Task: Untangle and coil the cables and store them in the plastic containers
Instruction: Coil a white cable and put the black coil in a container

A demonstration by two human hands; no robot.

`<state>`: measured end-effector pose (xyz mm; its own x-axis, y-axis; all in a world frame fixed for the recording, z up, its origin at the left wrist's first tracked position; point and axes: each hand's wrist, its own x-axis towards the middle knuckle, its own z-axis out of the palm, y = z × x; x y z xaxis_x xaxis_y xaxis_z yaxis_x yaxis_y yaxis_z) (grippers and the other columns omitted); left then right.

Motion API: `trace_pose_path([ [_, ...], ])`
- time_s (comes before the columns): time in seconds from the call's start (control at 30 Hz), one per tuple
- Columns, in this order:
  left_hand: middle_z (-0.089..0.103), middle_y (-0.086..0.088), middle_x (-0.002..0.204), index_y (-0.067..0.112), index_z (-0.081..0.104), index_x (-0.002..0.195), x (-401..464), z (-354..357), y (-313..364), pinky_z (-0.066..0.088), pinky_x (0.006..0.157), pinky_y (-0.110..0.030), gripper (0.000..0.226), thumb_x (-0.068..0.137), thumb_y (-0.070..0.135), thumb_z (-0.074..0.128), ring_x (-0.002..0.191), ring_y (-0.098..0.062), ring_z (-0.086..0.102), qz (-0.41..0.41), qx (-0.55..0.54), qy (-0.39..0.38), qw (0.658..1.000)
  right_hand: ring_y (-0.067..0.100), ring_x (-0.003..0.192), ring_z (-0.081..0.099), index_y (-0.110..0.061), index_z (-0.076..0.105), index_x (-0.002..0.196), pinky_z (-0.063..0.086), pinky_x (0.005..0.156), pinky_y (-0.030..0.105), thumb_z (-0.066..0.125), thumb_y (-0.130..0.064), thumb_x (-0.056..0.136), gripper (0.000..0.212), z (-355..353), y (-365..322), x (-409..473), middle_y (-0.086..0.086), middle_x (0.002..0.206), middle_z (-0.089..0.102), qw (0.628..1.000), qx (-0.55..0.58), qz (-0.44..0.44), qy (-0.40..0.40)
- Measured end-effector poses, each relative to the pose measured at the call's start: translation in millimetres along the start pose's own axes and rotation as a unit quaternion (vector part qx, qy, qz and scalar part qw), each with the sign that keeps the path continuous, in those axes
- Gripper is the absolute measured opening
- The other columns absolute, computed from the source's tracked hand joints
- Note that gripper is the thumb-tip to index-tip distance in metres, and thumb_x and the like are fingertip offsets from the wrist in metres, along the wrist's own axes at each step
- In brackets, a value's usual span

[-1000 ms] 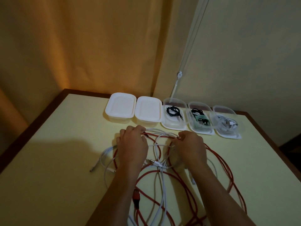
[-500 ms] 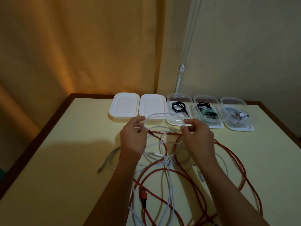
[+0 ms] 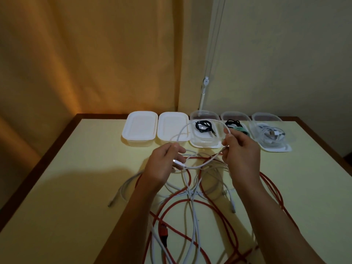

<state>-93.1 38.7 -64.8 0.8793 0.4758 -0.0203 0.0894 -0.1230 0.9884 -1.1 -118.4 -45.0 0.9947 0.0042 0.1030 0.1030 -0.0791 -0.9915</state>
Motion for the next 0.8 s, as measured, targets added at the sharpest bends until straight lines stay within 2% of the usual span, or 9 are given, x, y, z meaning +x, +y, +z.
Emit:
trace_pose_path([
  [0.07, 0.071, -0.007, 0.079, 0.013, 0.066, 0.102, -3, -1, 3, 0.047, 0.06, -0.029, 0.034, 0.105, 0.031, 0.038, 0.066, -0.017, 0.065, 0.023, -0.004, -0.042, 0.999, 0.013, 0.053, 0.049, -0.025, 0.074, 0.088, 0.042, 0.056, 0.033, 0.057, -0.017, 0.099, 0.021, -1, 0, 0, -0.002, 0.06, 0.058, 0.999, 0.024, 0.02, 0.01],
  [0.17, 0.072, -0.008, 0.085, 0.016, 0.06, 0.116, -5, 1, 4, 0.051, 0.06, -0.031, 0.043, 0.098, 0.051, 0.042, 0.072, -0.023, 0.068, 0.047, -0.026, -0.091, 0.994, 0.01, 0.045, 0.051, -0.016, 0.072, 0.087, 0.047, 0.052, 0.029, 0.058, -0.016, 0.1, 0.02, -4, 0, 0, 0.002, 0.055, 0.055, 0.998, 0.048, 0.039, 0.02],
  [0.27, 0.074, -0.007, 0.096, 0.024, 0.05, 0.132, -4, 5, 2, 0.058, 0.073, -0.038, 0.047, 0.092, 0.05, 0.049, 0.087, -0.027, 0.071, 0.067, -0.075, -0.102, 0.99, 0.009, 0.043, 0.054, -0.006, 0.07, 0.086, 0.052, 0.056, 0.032, 0.059, -0.013, 0.099, 0.018, -7, 2, 2, 0.0, 0.051, 0.056, 0.994, 0.078, 0.072, 0.029],
  [0.37, 0.073, 0.001, 0.108, 0.035, 0.04, 0.143, -2, 6, 1, 0.058, 0.084, -0.035, 0.054, 0.093, 0.047, 0.057, 0.099, -0.02, 0.07, 0.099, -0.056, -0.087, 0.99, 0.01, 0.045, 0.053, -0.005, 0.07, 0.089, 0.049, 0.053, 0.03, 0.059, -0.01, 0.1, 0.016, -8, 4, 4, -0.001, 0.053, 0.056, 0.987, 0.12, 0.104, 0.024],
  [0.5, 0.066, 0.012, 0.114, 0.046, 0.051, 0.133, -3, 16, -3, 0.053, 0.088, -0.031, 0.045, 0.089, 0.055, 0.059, 0.108, -0.01, 0.064, 0.105, 0.007, -0.083, 0.991, 0.013, 0.046, 0.055, -0.001, 0.07, 0.094, 0.051, 0.055, 0.032, 0.058, -0.011, 0.1, 0.017, -4, 4, 0, -0.001, 0.051, 0.057, 0.99, 0.094, 0.099, -0.024],
  [0.57, 0.058, 0.012, 0.129, 0.044, 0.053, 0.133, -2, 20, -5, 0.049, 0.098, -0.034, 0.047, 0.089, 0.059, 0.053, 0.12, -0.008, 0.055, 0.107, 0.042, -0.049, 0.992, 0.014, 0.047, 0.058, -0.004, 0.071, 0.101, 0.057, 0.06, 0.036, 0.058, -0.013, 0.1, 0.016, 1, 5, -6, 0.001, 0.051, 0.061, 0.993, 0.053, 0.088, -0.057],
  [0.63, 0.043, 0.011, 0.146, 0.045, 0.054, 0.132, -2, 22, -4, 0.039, 0.109, -0.034, 0.043, 0.092, 0.061, 0.049, 0.136, -0.005, 0.038, 0.117, 0.077, -0.004, 0.99, 0.016, 0.048, 0.06, -0.008, 0.072, 0.108, 0.06, 0.067, 0.04, 0.058, -0.014, 0.1, 0.017, 3, 5, -10, 0.003, 0.052, 0.063, 0.993, 0.026, 0.08, -0.077],
  [0.7, 0.032, 0.011, 0.152, 0.049, 0.058, 0.123, -1, 20, 0, 0.029, 0.111, -0.029, 0.029, 0.097, 0.051, 0.046, 0.141, -0.001, 0.024, 0.129, 0.091, 0.042, 0.986, 0.018, 0.05, 0.064, -0.009, 0.07, 0.116, 0.062, 0.069, 0.04, 0.059, -0.014, 0.1, 0.021, 4, 6, -10, 0.004, 0.054, 0.065, 0.994, -0.009, 0.064, -0.091],
  [0.8, 0.032, 0.009, 0.154, 0.042, 0.07, 0.11, -1, 17, 4, 0.025, 0.102, -0.013, 0.022, 0.101, 0.034, 0.05, 0.144, -0.003, 0.022, 0.144, 0.099, 0.102, 0.979, 0.017, 0.06, 0.071, -0.02, 0.06, 0.134, 0.062, 0.075, 0.043, 0.065, -0.022, 0.096, 0.038, 4, 11, -6, 0.005, 0.064, 0.071, 0.987, -0.121, 0.018, -0.104],
])
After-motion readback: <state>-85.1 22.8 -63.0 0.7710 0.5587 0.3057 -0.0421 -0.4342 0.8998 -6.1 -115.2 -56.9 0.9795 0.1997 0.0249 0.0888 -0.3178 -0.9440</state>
